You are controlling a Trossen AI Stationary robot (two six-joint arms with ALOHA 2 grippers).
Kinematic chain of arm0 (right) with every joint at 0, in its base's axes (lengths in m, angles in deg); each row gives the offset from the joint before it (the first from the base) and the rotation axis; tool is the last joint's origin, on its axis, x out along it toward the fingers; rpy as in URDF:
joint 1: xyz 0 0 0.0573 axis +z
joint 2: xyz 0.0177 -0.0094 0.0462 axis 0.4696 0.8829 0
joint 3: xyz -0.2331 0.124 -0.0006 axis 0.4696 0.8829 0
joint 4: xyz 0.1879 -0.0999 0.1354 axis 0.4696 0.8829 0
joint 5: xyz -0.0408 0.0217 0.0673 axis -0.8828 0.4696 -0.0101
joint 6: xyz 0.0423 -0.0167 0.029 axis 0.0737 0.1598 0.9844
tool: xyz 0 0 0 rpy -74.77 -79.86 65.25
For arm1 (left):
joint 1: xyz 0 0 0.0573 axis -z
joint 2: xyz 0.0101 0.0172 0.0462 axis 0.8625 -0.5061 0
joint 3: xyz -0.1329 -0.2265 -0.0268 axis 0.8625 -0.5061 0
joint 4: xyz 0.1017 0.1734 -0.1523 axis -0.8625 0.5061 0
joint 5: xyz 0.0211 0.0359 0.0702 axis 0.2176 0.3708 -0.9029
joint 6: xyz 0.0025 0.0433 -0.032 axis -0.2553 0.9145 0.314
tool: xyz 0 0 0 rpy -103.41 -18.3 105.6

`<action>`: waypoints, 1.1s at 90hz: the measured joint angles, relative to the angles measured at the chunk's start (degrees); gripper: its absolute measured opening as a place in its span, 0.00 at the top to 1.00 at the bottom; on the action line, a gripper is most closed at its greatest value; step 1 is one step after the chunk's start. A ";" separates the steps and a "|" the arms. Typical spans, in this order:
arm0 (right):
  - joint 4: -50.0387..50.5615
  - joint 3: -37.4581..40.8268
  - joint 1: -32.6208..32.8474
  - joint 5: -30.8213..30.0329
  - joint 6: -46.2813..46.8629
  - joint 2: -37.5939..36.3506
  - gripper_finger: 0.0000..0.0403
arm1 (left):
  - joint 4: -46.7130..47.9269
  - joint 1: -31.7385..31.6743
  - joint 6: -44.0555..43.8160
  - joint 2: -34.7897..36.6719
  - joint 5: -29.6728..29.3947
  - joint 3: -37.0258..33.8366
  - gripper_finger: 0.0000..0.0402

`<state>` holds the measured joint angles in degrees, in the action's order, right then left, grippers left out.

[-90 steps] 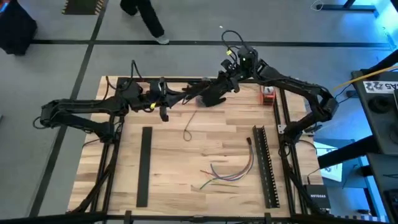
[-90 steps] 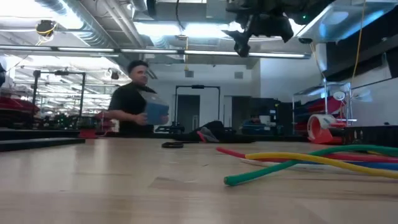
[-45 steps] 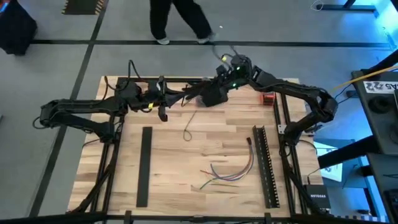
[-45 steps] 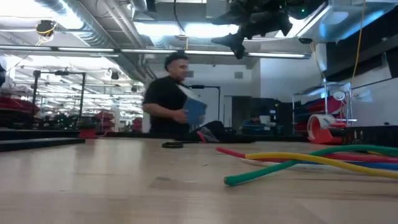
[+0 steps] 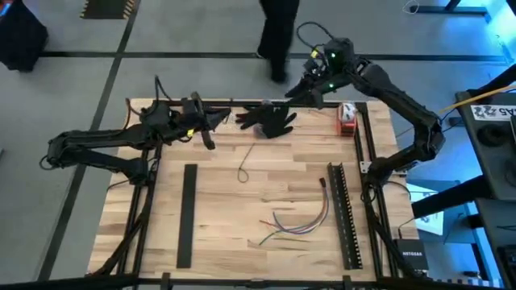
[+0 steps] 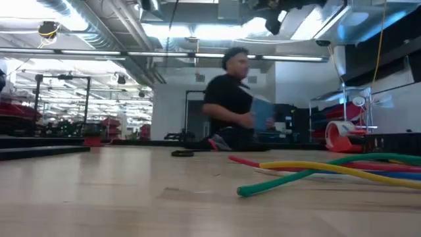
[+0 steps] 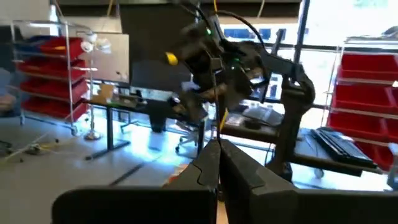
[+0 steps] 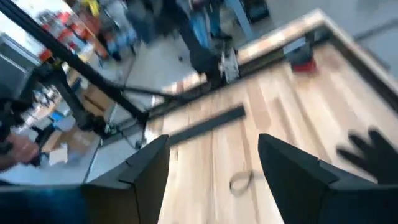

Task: Ziptie cables
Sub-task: Insert the black zip tie into the locking head

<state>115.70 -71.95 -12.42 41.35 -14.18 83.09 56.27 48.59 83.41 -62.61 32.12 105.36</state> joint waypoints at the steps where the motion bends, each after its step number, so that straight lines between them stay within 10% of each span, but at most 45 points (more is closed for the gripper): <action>1: 0.57 0.05 0.08 -0.38 -0.31 0.01 0.41 | -0.20 -0.03 0.05 0.09 0.00 0.00 1.00; 21: -14.78 12.13 7.32 -9.34 7.02 1.03 0.41 | -5.33 0.30 0.72 0.43 3.91 0.00 1.00; 54: -84.14 31.07 15.07 -8.57 69.97 12.79 0.41 | -6.07 4.68 18.37 -0.21 5.43 0.00 1.00; 99: -90.34 23.08 18.34 -11.37 94.08 25.88 0.41 | -6.52 8.06 27.95 -4.17 7.03 0.00 1.00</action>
<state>25.36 -48.87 5.92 29.98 79.90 108.98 49.75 56.64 111.36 -66.79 39.15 105.36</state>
